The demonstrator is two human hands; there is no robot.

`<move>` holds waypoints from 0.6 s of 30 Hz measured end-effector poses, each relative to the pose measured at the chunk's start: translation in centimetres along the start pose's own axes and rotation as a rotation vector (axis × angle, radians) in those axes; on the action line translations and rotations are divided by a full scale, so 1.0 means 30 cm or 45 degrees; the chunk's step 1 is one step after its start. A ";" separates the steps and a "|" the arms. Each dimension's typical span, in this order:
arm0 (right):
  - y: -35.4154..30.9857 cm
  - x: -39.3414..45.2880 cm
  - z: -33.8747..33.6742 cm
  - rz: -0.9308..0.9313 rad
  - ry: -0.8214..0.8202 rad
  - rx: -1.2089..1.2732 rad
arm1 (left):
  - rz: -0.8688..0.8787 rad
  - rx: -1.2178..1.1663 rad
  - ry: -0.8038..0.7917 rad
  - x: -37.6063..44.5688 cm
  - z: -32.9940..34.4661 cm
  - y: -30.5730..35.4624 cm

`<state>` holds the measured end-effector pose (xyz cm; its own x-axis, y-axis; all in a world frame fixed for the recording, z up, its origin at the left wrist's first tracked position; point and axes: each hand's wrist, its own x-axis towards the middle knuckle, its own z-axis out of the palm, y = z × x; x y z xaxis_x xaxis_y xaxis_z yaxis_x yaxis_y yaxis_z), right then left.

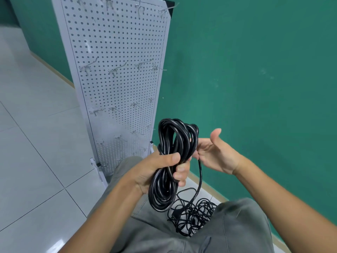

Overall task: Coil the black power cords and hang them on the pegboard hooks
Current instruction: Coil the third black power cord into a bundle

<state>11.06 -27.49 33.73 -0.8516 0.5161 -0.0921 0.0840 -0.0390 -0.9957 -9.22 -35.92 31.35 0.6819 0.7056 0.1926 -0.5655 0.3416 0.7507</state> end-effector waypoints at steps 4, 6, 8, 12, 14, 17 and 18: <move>0.023 -0.035 0.017 -0.063 0.239 -0.116 | 0.001 -0.133 0.230 0.011 0.000 -0.003; 0.029 -0.044 0.037 -0.018 0.389 -0.185 | -0.014 -0.229 0.344 0.020 -0.002 -0.013; 0.048 -0.055 0.057 -0.006 0.532 -0.216 | -0.041 -0.226 0.385 0.028 -0.006 -0.026; 0.067 -0.072 0.098 -0.046 0.728 -0.127 | -0.066 -0.054 0.393 0.036 -0.011 -0.048; 0.069 -0.079 0.118 -0.055 0.743 -0.048 | -0.032 0.007 0.438 0.041 -0.012 -0.060; 0.073 -0.080 0.156 -0.098 0.814 0.025 | 0.008 0.029 0.507 0.051 -0.013 -0.079; 0.073 -0.079 0.168 -0.112 0.850 0.034 | 0.017 0.036 0.537 0.054 -0.016 -0.085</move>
<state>10.67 -33.10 31.71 -0.3517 0.9361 0.0069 0.0089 0.0107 -0.9999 -6.89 -35.33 29.45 0.4216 0.9041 -0.0691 -0.5561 0.3180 0.7679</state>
